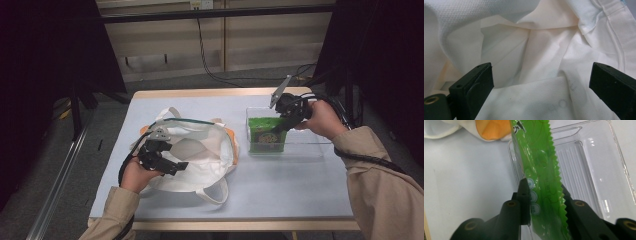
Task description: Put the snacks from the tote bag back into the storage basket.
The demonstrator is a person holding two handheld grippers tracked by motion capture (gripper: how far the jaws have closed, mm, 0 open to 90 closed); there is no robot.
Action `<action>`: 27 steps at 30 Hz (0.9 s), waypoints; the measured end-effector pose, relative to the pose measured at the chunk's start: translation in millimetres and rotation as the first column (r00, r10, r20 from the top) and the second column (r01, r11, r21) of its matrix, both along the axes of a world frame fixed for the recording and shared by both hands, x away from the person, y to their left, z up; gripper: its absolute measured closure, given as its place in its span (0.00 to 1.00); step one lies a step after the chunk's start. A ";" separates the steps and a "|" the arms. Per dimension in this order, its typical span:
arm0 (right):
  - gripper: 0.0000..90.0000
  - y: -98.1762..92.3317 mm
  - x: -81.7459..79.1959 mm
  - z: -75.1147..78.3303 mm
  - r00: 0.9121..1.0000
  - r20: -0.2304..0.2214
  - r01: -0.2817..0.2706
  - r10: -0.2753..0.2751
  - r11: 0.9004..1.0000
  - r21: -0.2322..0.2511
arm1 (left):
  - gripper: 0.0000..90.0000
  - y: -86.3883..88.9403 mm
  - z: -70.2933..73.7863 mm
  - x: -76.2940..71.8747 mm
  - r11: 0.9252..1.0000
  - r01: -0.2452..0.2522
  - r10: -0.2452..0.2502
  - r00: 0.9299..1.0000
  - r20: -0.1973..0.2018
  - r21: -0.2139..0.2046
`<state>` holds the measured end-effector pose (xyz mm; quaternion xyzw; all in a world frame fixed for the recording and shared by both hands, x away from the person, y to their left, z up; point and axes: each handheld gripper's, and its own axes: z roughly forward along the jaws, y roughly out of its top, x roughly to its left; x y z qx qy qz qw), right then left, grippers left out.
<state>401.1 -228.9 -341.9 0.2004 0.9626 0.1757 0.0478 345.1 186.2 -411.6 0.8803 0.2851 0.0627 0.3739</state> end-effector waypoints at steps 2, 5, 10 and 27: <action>0.77 -1.0 -1.0 -0.5 1.000 -0.008 0.018 -0.018 1.000 0.006 | 0.06 -0.8 0.1 -0.6 1.000 -0.001 0.001 1.000 0.000 -0.011; 0.68 -1.3 -3.6 -2.4 0.999 -0.018 0.031 -0.031 1.000 0.000 | 0.06 -1.8 0.3 -1.2 1.000 0.003 -0.003 1.000 0.000 -0.010; 0.48 -2.5 -6.6 0.9 0.998 -0.024 0.064 -0.064 0.998 0.022 | 0.06 -1.9 1.9 -1.8 1.000 0.005 -0.005 1.000 0.001 -0.005; 0.21 -18.9 -46.6 31.5 0.990 0.007 0.139 -0.139 0.989 0.041 | 0.06 -2.3 4.1 -2.4 1.000 0.013 -0.013 1.000 0.005 -0.016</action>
